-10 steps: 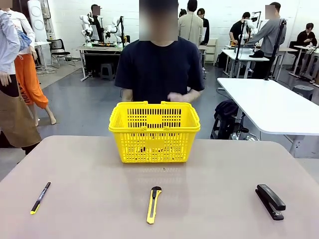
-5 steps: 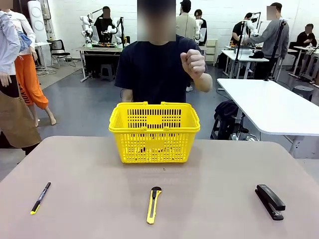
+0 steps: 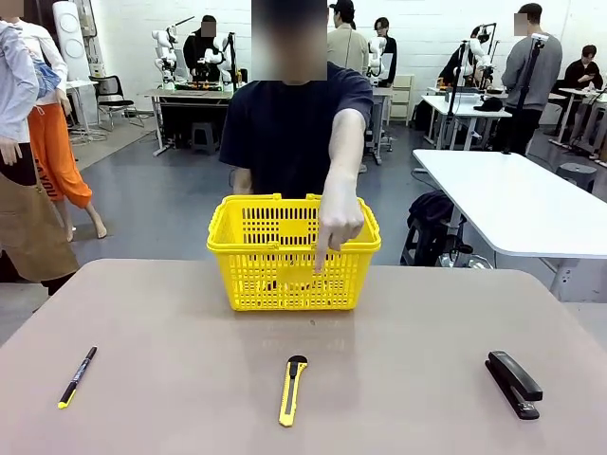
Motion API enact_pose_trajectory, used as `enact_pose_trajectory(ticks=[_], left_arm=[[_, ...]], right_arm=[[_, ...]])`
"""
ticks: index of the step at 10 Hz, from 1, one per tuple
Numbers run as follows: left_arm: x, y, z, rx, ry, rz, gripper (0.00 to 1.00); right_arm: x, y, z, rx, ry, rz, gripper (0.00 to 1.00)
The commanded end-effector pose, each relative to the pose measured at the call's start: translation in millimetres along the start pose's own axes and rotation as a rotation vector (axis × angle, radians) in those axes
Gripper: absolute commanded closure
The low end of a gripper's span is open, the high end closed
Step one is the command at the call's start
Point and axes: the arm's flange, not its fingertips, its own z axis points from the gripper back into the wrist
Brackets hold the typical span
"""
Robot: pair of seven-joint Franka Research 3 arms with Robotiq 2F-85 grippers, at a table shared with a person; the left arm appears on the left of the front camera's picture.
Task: Place the items the person wants into the basket.
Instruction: Pick up the item the person points to and place it in the Market Basket.
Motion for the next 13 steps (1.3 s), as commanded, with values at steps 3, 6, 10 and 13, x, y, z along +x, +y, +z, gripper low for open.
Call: enact_pose_trajectory(ticks=[3, 6, 10, 13], left_arm=[[0, 0, 1, -0.005, -0.017, -0.022, 0.00], [0, 0, 1, -0.005, -0.017, -0.022, 0.00], [42, -38, -7, 0.077, 0.060, -0.033, 0.00], [152, -109, -98, 0.031, 0.374, -0.128, 0.00]], right_arm=[[2, 1, 1, 0.016, -0.009, 0.020, 0.00], [2, 1, 1, 0.016, -0.009, 0.020, 0.00], [2, 1, 1, 0.016, -0.009, 0.020, 0.00], [2, 1, 1, 0.016, -0.009, 0.020, 0.00]])
